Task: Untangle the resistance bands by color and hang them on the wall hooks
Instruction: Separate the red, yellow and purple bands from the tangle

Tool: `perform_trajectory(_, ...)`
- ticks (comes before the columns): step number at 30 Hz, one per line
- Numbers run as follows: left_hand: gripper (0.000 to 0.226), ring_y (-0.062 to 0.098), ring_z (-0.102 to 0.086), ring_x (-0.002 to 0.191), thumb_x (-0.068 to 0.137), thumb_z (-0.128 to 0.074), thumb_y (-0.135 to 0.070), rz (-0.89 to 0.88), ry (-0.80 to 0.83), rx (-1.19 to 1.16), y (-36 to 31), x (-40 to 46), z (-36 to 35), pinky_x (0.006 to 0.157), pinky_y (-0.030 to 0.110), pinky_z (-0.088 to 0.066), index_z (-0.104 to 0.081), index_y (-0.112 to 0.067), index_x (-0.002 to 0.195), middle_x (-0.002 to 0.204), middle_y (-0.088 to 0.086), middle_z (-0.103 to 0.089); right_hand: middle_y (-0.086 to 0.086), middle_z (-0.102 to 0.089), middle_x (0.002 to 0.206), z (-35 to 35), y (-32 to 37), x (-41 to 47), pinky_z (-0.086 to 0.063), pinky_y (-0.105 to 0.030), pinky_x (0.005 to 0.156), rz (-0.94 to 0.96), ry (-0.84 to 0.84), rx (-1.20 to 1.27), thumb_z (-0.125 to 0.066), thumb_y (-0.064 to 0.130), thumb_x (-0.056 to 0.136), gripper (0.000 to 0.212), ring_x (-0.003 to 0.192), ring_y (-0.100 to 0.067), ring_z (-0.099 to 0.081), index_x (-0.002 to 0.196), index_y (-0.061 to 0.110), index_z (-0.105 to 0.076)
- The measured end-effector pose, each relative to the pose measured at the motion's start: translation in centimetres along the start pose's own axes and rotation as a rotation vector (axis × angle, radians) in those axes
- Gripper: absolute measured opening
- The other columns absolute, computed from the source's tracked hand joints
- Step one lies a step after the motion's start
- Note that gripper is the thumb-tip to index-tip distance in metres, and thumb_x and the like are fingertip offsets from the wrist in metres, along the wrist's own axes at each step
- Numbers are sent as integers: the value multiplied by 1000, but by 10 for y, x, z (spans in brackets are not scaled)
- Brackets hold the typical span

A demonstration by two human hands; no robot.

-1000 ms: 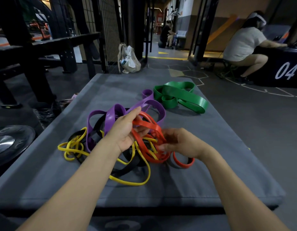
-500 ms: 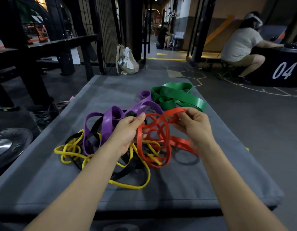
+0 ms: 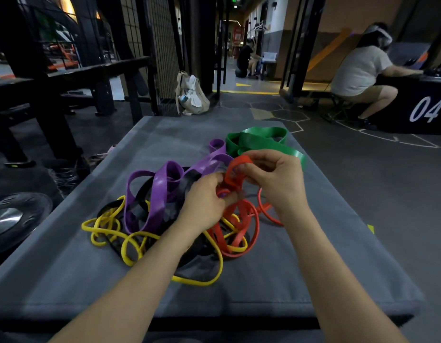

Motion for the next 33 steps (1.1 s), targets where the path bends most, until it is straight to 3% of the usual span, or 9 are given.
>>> perform_trajectory(2,11,-10,-60,69,78,-72,-19,37,-26,-179,3,5,4,74,14,-46,-66,-23,85,76,-16,-66,-1,-69,81,4,-14,4,-53,-14,66,-68,22,136,-69,0,76,21,67,0,-64,96,5,-67)
perform_trajectory(5,6,-1,-61,66,82,-64,-14,136,-112,-625,10,8,15,70,16,-50,-65,-19,81,69,-10,-68,-8,-67,88,-2,-36,1,-50,-11,65,-139,132,24,-59,-6,84,24,66,1,-60,108,-6,-62)
perform_trajectory(10,6,4,-64,61,77,-59,-15,286,-41,-1071,11,2,8,57,20,-54,-63,-13,81,67,-6,-68,-11,-69,96,-32,-50,-12,-53,-33,82,-92,391,-344,-61,-3,84,24,83,-19,-63,105,8,-65)
perform_trajectory(14,16,9,-68,68,70,-59,-22,330,-7,-1289,10,0,8,72,28,-57,-72,-16,63,69,-2,-69,-12,-66,82,-43,-57,-18,-52,-35,74,-128,531,-411,-68,6,82,12,70,-15,-58,93,6,-64)
perform_trajectory(17,15,10,-67,68,78,-58,-18,349,-5,-1216,14,-2,12,71,28,-57,-69,-13,69,69,-1,-68,-1,-65,71,-33,-58,-13,-42,-11,59,-114,455,-563,-79,20,72,17,58,-4,-53,82,11,-67)
perform_trajectory(18,12,10,-66,65,82,-58,-15,366,-22,-1142,20,-2,14,68,27,-57,-66,-12,74,68,0,-67,2,-63,67,-29,-57,-10,-40,-10,56,-111,411,-581,-81,23,69,18,55,-2,-52,77,14,-67)
perform_trajectory(22,11,5,-61,52,83,-61,-4,390,-115,-826,42,-2,27,52,19,-51,-59,-14,78,60,-5,-63,7,-56,50,-8,-35,-4,-42,-16,50,-86,184,-163,-76,11,72,17,46,-1,-47,63,14,-62)
perform_trajectory(28,37,4,-62,88,75,-65,9,218,203,-677,15,-11,-18,75,14,-51,-61,-13,104,97,-4,-66,3,-61,55,-6,-2,0,-51,-17,54,16,80,277,-56,2,87,13,50,-5,-56,74,4,-57)
perform_trajectory(33,21,4,-62,63,78,-67,6,202,171,-501,13,-13,-20,68,22,-53,-62,-15,77,69,-6,-66,2,-69,71,-9,-10,2,-55,-20,67,-20,79,290,-57,-3,85,15,66,-8,-64,82,10,-64)
Point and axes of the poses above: each hand's wrist, its own x-axis towards the middle knuckle, its own z-axis out of the back of the hand, y = z × x, the point moved 9 cm from there along x, towards the middle knuckle
